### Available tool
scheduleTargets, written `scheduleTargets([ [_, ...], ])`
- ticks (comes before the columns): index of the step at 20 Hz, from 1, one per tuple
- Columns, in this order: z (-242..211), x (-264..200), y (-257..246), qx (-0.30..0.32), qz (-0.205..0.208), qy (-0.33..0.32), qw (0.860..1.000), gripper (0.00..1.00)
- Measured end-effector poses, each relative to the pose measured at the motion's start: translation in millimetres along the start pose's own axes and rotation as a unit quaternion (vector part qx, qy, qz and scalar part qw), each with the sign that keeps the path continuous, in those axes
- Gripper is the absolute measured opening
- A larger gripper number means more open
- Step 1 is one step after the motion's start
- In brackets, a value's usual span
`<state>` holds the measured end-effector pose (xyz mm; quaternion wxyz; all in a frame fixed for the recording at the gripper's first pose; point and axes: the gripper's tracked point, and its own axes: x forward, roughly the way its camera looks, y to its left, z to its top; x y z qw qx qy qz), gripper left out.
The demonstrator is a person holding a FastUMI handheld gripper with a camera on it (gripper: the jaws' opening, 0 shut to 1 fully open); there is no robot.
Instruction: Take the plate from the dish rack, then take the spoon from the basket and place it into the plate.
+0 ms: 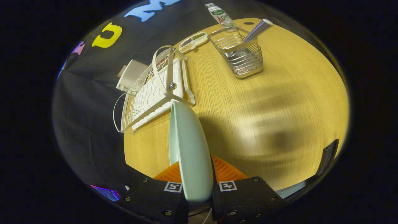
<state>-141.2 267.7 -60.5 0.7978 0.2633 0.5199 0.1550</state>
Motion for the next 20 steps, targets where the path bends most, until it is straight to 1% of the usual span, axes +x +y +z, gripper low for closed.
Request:
scheduleTargets([
  [2, -2, 9, 6, 0.011, 0.028, 0.007, 1.0, 0.28],
  [4, -1, 17, 5, 0.022, 0.048, 0.006, 0.999, 0.28],
  [5, 3, 15, 3, 0.032, 0.056, 0.004, 0.998, 0.28],
  [6, 9, 11, -4, 0.037, 0.049, -0.004, 0.998, 0.29],
  [7, 12, 14, -15, 0.023, 0.03, -0.016, 0.999, 0.36],
  [9, 25, 3, -31, -0.028, 0.001, -0.051, 0.998, 0.47],
  [11, 34, -15, -39, -0.067, -0.014, -0.073, 0.995, 0.47],
  [12, 41, -27, -42, -0.084, -0.021, -0.087, 0.992, 0.51],
  [13, 47, -34, -46, -0.103, -0.03, -0.103, 0.989, 0.54],
  [15, 61, -57, -49, -0.141, -0.047, -0.142, 0.979, 0.54],
  [17, 79, -87, -50, -0.172, -0.066, -0.193, 0.964, 0.55],
  [18, 89, -109, -49, -0.186, -0.074, -0.222, 0.954, 0.61],
  [19, 97, -117, -49, -0.2, -0.084, -0.249, 0.944, 0.73],
  [20, 106, -133, -48, -0.214, -0.092, -0.275, 0.933, 0.73],
])
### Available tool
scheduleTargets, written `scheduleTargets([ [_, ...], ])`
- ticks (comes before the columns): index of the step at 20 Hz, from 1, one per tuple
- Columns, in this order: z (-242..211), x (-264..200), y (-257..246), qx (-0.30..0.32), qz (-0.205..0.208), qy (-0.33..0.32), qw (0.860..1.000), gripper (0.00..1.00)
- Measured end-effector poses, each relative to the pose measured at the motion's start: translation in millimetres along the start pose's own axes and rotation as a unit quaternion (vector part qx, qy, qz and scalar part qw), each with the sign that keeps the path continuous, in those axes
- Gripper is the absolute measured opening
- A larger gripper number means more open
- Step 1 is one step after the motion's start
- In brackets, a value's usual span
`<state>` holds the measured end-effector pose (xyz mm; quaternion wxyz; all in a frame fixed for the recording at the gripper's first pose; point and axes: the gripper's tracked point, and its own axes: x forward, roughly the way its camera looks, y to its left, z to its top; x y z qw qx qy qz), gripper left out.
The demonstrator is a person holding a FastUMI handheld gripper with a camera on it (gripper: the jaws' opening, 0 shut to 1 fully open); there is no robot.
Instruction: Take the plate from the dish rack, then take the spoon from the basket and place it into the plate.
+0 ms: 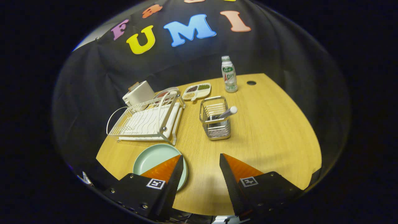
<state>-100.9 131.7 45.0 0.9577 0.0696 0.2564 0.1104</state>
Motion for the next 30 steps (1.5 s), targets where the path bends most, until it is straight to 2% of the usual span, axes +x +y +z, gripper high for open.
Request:
scheduleTargets([
  [2, 32, -15, -8, -0.022, -0.013, -0.064, 0.998, 0.73],
  [4, 73, -34, -9, -0.034, -0.008, -0.158, 0.987, 0.73],
  [6, 97, -43, -12, -0.046, -0.006, -0.219, 0.975, 0.73],
  [11, 120, -40, -24, -0.08, -0.019, -0.281, 0.956, 0.73],
  [13, 121, -33, -31, -0.092, -0.028, -0.292, 0.952, 0.73],
  [17, 113, -16, -35, -0.076, -0.031, -0.289, 0.954, 0.73],
  [22, 102, 39, -36, -0.069, -0.024, -0.287, 0.955, 0.73],
  [24, 97, 62, -46, -0.069, -0.033, -0.286, 0.955, 0.73],
  [26, 93, 78, -48, -0.064, -0.03, -0.282, 0.957, 0.68],
  [28, 91, 91, -50, -0.067, -0.023, -0.277, 0.958, 0.68],
  [30, 88, 102, -48, -0.07, -0.021, -0.269, 0.96, 0.61],
])
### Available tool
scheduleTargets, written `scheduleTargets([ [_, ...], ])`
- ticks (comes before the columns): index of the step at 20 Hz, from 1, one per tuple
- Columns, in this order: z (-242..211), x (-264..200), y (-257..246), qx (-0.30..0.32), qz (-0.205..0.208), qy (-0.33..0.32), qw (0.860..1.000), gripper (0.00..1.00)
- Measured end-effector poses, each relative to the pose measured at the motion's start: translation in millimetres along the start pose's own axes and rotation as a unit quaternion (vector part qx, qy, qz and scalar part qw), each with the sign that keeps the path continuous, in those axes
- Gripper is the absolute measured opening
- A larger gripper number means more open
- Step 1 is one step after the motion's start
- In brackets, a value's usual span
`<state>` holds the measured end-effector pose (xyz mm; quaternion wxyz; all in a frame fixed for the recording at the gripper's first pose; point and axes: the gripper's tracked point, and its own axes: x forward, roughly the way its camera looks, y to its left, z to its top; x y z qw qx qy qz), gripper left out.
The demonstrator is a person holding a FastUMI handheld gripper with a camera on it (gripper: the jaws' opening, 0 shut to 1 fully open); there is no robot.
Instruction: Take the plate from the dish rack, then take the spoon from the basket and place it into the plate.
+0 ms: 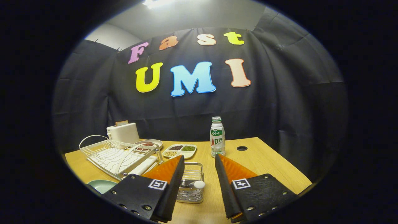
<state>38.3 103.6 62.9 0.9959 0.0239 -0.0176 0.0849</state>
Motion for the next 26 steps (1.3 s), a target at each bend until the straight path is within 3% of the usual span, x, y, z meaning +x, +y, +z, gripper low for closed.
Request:
scheduleTargets([
  [3, -11, 10, 0, -0.019, -0.011, 0.013, 1.0, 0.6],
  [5, -16, 12, -2, -0.02, -0.019, 0.02, 0.999, 0.34],
  [8, -14, 6, 12, 0.024, -0.003, 0.016, 1.0, 0.33],
  [9, -16, 9, 10, 0.026, 0.001, 0.024, 0.999, 0.14],
  [11, -14, 2, 11, 0.015, -0.007, 0.027, 0.999, 0.14],
  [12, -14, 6, 14, 0.016, 0.004, 0.032, 0.999, 0.09],
  [19, 1, -2, 22, -0.022, 0.011, 0.045, 0.999, 0.09],
  [23, 32, -7, 21, -0.07, -0.006, 0.028, 0.997, 0.09],
  [26, 52, -10, 23, -0.068, -0.015, 0.025, 0.997, 0.09],
])
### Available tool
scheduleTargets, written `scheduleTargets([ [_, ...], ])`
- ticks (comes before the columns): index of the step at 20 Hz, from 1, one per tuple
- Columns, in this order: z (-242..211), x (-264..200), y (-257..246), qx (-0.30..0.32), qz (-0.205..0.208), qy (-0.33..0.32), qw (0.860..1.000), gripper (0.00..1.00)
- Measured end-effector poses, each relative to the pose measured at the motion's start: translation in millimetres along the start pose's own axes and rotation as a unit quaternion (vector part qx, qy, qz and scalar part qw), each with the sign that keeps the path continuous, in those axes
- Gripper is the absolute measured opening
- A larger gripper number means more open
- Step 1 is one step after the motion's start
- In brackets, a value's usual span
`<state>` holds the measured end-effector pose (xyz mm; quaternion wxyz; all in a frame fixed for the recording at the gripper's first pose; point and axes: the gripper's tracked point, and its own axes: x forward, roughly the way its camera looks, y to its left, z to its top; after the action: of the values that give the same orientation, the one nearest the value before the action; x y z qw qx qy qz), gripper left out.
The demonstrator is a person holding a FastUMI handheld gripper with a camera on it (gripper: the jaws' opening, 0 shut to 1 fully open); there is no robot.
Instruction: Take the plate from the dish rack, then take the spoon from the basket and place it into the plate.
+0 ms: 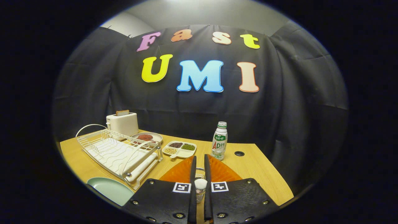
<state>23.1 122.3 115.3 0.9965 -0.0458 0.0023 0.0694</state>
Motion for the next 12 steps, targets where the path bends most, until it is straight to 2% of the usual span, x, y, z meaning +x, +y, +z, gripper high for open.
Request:
scheduleTargets([
  [8, 63, -18, 7, -0.006, -0.005, -0.006, 1.0, 0.09],
  [12, 94, -35, -3, -0.038, -0.036, -0.006, 0.999, 0.09],
])
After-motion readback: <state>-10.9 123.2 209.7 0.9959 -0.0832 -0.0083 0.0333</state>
